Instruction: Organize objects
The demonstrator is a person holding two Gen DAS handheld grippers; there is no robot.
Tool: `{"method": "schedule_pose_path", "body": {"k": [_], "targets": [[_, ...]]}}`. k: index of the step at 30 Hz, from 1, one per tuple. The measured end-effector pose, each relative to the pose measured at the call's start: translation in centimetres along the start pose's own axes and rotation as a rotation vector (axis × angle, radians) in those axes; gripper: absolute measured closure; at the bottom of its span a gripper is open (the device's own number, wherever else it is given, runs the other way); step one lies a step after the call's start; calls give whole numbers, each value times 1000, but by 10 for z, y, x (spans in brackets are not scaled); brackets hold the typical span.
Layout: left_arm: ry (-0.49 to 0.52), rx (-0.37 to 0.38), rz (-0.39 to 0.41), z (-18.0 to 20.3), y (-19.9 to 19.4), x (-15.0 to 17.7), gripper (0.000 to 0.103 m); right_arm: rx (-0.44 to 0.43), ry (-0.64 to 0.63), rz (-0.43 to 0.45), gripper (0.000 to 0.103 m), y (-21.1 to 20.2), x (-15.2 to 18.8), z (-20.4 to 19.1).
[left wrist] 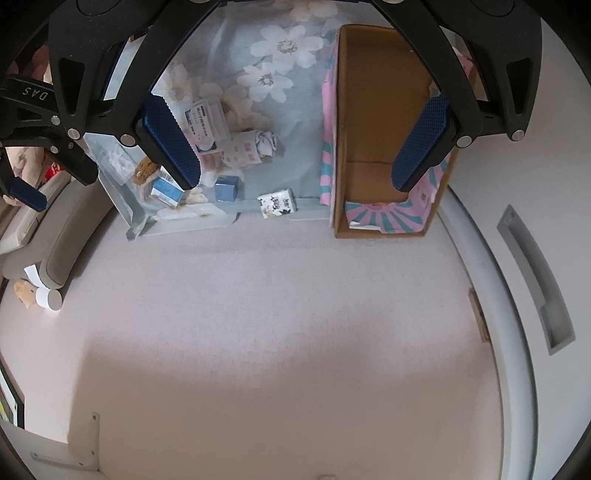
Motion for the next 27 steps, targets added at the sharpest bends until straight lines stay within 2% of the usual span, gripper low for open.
{"method": "schedule_pose_path", "body": {"k": [17, 21, 27], "targets": [[3, 61, 22, -7, -11, 4, 0, 7, 31, 17, 0, -21, 11, -10], [-2, 80, 19, -6, -8, 8, 0, 13, 47, 23, 0, -25, 16, -3], [-7, 85, -26, 7, 3, 18, 0, 17, 52, 11, 0, -20, 24, 20]]}}
Point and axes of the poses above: each gripper's, at about its wrist camera, not at the fingertips, and y roughly the way its jaws point, z to its right, x to its underside, the point moved 4 cm from there along y, roughly the way its jaws point, and after that the axes turned 10 degrees about y, right-handed, at the moved point
